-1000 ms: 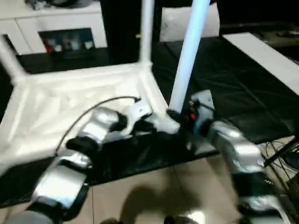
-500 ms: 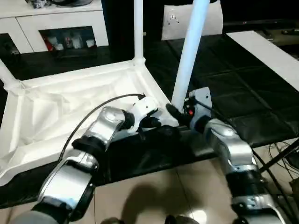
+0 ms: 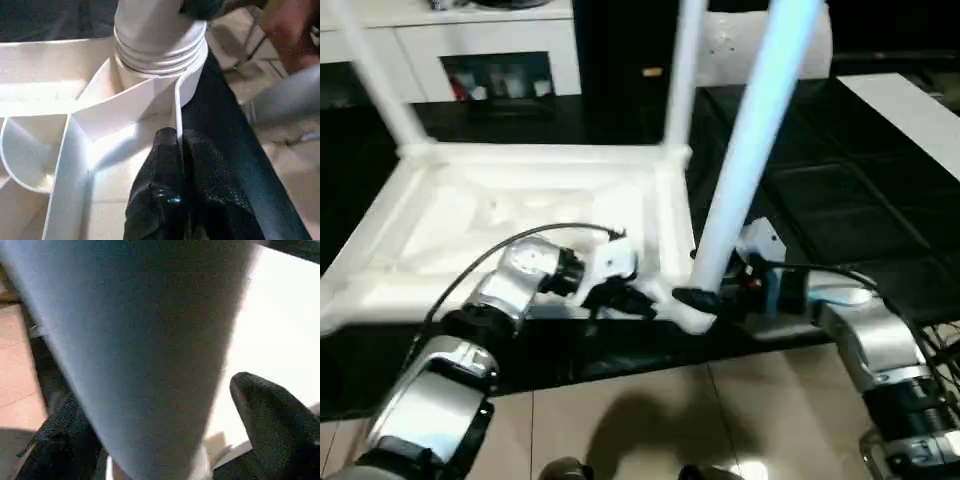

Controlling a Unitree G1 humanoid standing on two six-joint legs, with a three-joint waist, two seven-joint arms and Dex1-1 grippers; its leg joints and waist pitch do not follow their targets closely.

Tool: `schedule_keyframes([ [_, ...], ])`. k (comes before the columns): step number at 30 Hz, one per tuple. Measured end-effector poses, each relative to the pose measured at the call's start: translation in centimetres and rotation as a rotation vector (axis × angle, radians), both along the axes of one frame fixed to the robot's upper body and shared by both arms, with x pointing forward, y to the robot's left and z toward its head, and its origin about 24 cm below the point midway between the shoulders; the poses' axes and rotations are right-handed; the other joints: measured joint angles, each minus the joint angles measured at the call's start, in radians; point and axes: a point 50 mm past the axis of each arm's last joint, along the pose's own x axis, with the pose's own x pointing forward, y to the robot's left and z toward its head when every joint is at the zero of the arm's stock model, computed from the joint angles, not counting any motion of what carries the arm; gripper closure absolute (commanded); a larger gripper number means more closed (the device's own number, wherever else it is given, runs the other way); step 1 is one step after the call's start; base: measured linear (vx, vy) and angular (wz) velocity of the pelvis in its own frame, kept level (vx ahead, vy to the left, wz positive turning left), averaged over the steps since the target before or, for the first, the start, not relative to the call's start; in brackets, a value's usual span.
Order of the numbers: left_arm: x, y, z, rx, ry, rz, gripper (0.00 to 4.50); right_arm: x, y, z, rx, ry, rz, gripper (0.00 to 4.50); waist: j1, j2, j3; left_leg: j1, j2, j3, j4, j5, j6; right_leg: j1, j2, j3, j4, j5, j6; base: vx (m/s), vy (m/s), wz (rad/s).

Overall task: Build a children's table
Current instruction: Rotate leg to tighten

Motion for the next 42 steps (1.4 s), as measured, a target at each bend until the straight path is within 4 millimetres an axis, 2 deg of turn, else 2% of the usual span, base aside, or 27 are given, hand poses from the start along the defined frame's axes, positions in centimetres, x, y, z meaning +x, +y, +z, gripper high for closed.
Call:
schedule_keyframes([
  [3, -0.3, 0.1, 0.0, 0.011, 0.013, -0.055, 4.5, -0.8, -0.4, -0.4, 0.01, 0.059, 0.085, 0.7, 0.005, -0.001, -0.001, 0.0, 0.0, 0.0, 0.0, 0.0, 0.001, 0.0, 0.0, 0.0, 0.0, 0.0, 0.0, 0.0, 0.0, 0.0],
  [4, -0.4, 0.2, 0.0, 0.013, 0.022, -0.073, 4.5, -1.2, -0.5, -0.6, 0.009, 0.083, 0.114, 0.99, 0.007, -0.002, -0.001, 0.0, 0.0, 0.0, 0.0, 0.001, 0.002, 0.0, 0.0, 0.0, 0.0, 0.0, 0.0, 0.0, 0.0, 0.0],
  [8, -0.6, 0.3, 0.1, 0.019, 0.023, -0.124, 4.5, -1.5, -0.6, -0.7, 0.017, 0.114, 0.175, 1.14, 0.015, -0.002, -0.001, -0.001, 0.001, 0.0, 0.0, 0.001, 0.003, 0.0, 0.0, 0.0, 0.001, 0.0, 0.0, 0.0, 0.0, 0.0],
  [9, -0.7, 0.3, 0.1, 0.021, 0.023, -0.135, 4.5, -1.6, -0.6, -0.7, 0.02, 0.121, 0.187, 1.4, 0.017, -0.002, -0.001, -0.001, 0.001, 0.0, 0.0, 0.001, 0.003, 0.0, 0.0, 0.0, 0.001, 0.0, 0.0, 0.0, 0.0, 0.0],
  [19, -1.0, 0.0, 0.1, 0.036, 0.014, -0.211, 4.5, -2.1, -0.6, -0.7, 0.019, 0.174, 0.285, 2.18, 0.023, -0.004, -0.002, -0.001, 0.0, 0.0, 0.003, 0.001, 0.002, 0.0, 0.0, 0.0, 0.001, 0.0, 0.001, 0.0, 0.0, 0.0],
  [30, -1.0, 0.1, 0.1, 0.021, 0.014, -0.21, 4.5, -2.0, -0.5, -0.4, 0.013, 0.168, 0.288, 2.36, 0.026, -0.005, -0.003, 0.0, 0.001, 0.0, 0.003, 0.001, 0.002, 0.001, 0.0, 0.0, 0.002, 0.0, 0.001, 0.0, 0.0, 0.0],
  [33, -0.9, 0.1, 0.1, 0.015, 0.024, -0.189, 4.5, -2.2, 0.0, -0.4, 0.031, 0.172, 0.253, 2.36, 0.025, -0.005, -0.003, 0.001, 0.001, 0.0, 0.003, 0.002, 0.002, 0.001, 0.0, 0.0, 0.003, 0.0, 0.001, 0.0, 0.0, 0.0],
  [36, -0.3, 0.5, 0.0, 0.013, 0.013, -0.086, 4.5, -1.6, 0.4, -0.6, 0.049, 0.152, 0.125, 2.37, 0.016, -0.006, -0.003, 0.004, 0.001, 0.0, 0.004, 0.001, -0.003, 0.002, 0.0, 0.0, 0.006, 0.0, 0.001, 0.0, 0.0, 0.0],
  [38, 0.4, 0.7, 0.0, 0.029, -0.003, 0.019, 4.5, -1.0, 1.2, -1.1, 0.055, 0.134, -0.014, 2.39, 0.002, -0.007, -0.004, 0.005, 0.001, 0.0, 0.004, 0.003, -0.006, 0.003, 0.0, 0.0, 0.005, 0.0, 0.002, 0.0, 0.0, 0.0],
  [42, 1.6, -0.1, -0.3, 0.011, -0.017, 0.225, 4.5, 0.9, 2.1, -1.5, 0.1, 0.148, -0.323, 2.43, -0.043, -0.013, -0.008, 0.006, 0.001, 0.0, 0.005, 0.003, -0.006, 0.004, 0.0, 0.0, 0.002, 0.0, 0.002, 0.0, 0.0, 0.0],
])
